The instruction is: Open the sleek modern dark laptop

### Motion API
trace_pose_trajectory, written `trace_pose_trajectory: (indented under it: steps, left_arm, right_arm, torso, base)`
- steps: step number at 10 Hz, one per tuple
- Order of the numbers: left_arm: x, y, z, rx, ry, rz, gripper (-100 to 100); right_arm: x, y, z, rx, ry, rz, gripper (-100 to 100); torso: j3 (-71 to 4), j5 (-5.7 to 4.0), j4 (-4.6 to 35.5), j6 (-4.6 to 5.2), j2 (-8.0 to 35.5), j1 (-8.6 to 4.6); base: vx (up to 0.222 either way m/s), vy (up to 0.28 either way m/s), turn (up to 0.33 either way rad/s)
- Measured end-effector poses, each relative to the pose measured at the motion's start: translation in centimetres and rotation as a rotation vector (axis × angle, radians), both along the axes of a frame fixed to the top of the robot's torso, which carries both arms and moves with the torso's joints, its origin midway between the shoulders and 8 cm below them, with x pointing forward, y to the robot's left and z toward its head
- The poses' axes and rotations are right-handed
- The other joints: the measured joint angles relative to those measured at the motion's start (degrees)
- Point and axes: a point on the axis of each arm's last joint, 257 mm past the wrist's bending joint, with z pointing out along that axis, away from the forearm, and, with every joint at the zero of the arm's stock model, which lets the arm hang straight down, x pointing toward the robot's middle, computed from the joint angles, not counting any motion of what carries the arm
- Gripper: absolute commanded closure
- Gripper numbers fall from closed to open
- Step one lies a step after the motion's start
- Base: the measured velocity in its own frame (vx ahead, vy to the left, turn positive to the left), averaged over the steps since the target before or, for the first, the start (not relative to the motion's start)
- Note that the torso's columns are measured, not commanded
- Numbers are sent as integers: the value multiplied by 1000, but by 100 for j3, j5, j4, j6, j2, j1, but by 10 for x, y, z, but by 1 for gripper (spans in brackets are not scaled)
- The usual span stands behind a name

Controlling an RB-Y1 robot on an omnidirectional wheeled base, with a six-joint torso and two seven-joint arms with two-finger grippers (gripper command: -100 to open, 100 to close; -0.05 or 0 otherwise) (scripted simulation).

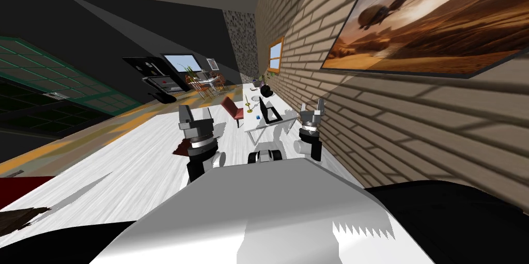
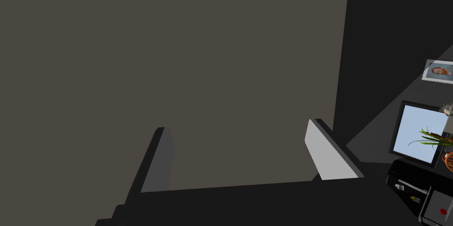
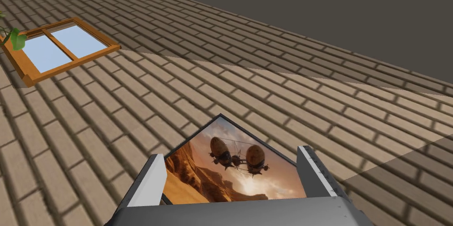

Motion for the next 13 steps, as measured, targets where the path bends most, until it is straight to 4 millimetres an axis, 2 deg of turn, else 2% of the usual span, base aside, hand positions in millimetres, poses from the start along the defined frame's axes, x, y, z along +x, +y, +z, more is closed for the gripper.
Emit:
trace_pose_trajectory:
  steps: [1,3,8,13]
  left_arm:
    - [0,0,0,0,0,0,0]
    - [0,0,0,0,1,0,0]
    - [0,0,0,0,1,0,0]
    - [0,0,0,0,1,0,0]
  right_arm:
    - [0,0,0,0,0,0,-100]
    - [3,7,0,-74,17,12,-100]
    - [16,28,-10,-336,70,-6,-100]
    - [30,43,-25,-626,113,-103,-100]
  torso:
    - [-846,0,423,0,423,0]
    - [-1354,2,668,0,668,6]
    - [-1385,0,691,0,688,1]
    - [-1383,0,692,0,692,1]
  base:
    - [8,11,-12]
    - [12,31,-22]
    - [23,55,-32]
    - [36,84,-53]
